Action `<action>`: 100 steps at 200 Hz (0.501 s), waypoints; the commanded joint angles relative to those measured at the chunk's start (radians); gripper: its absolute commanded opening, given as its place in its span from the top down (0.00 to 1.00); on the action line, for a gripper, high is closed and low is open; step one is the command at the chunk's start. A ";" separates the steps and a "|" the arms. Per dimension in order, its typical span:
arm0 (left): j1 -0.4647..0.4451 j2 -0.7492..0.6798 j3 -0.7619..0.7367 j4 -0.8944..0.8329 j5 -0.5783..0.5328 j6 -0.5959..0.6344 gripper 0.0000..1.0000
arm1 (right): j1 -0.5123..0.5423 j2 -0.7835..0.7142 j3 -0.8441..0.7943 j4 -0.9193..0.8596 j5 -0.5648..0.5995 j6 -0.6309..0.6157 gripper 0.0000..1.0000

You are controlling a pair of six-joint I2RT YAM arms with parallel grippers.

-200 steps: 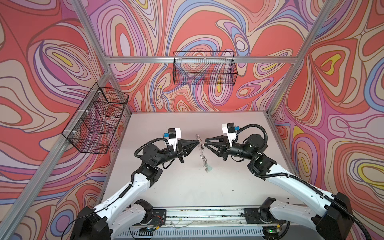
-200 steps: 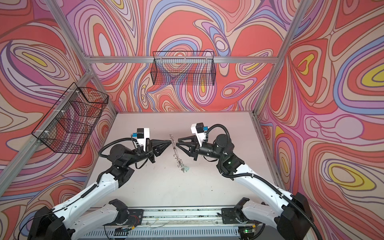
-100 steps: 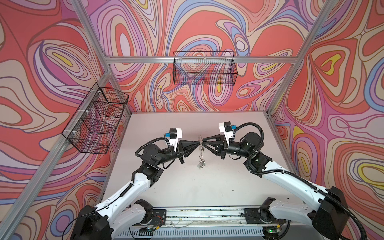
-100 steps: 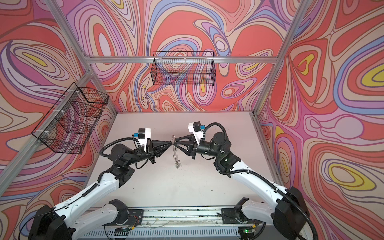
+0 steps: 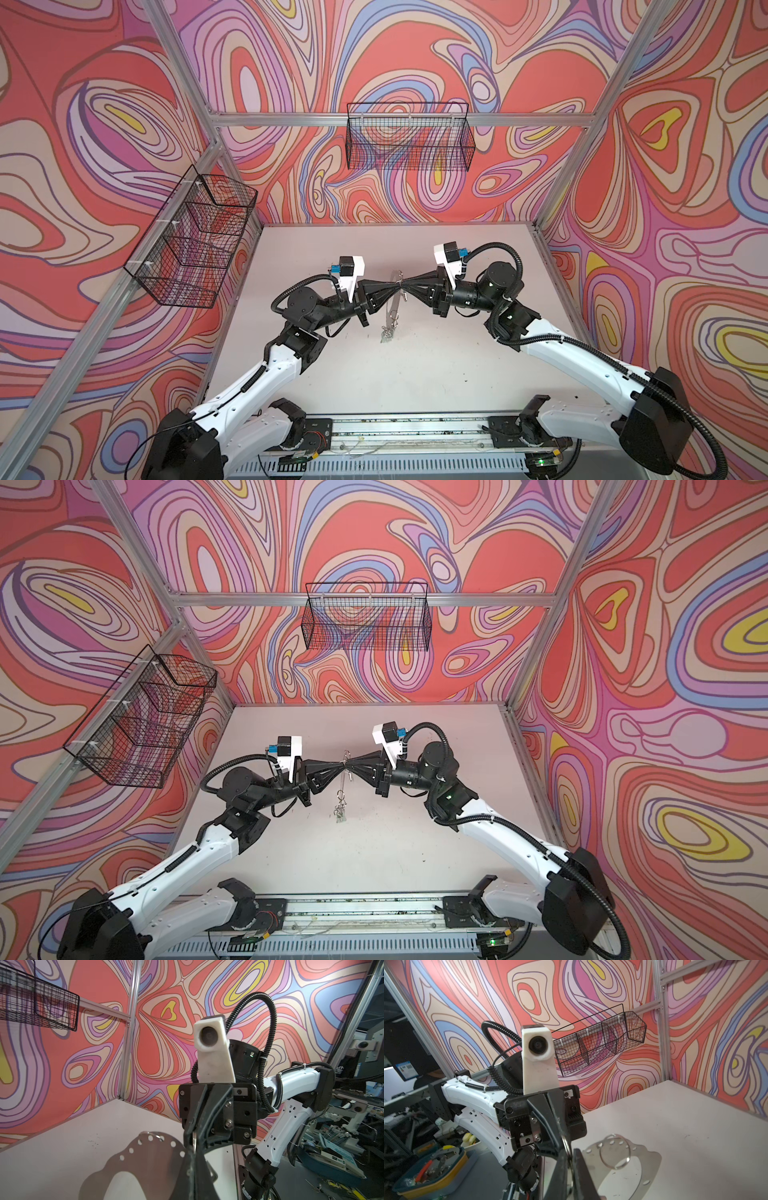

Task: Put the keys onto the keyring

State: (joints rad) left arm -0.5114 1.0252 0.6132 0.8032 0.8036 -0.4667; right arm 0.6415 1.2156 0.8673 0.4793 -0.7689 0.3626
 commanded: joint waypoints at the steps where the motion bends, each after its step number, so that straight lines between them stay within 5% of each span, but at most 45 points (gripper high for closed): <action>1: -0.003 -0.018 0.020 0.054 0.009 -0.001 1.00 | -0.003 0.008 0.000 0.010 -0.008 0.005 1.00; 38: -0.001 -0.022 0.031 0.014 0.006 -0.005 1.00 | -0.003 -0.009 -0.013 -0.003 -0.002 -0.018 1.00; 57: -0.001 -0.040 0.078 -0.169 0.000 0.042 0.81 | -0.003 -0.025 -0.005 -0.061 0.016 -0.064 1.00; 100: -0.001 -0.106 0.175 -0.583 0.010 0.245 0.77 | -0.004 -0.054 0.021 -0.238 0.050 -0.202 1.00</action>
State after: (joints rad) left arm -0.5110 0.9684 0.7109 0.4923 0.8021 -0.3714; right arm 0.6407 1.1915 0.8654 0.3576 -0.7540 0.2714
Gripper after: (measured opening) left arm 0.224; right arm 0.048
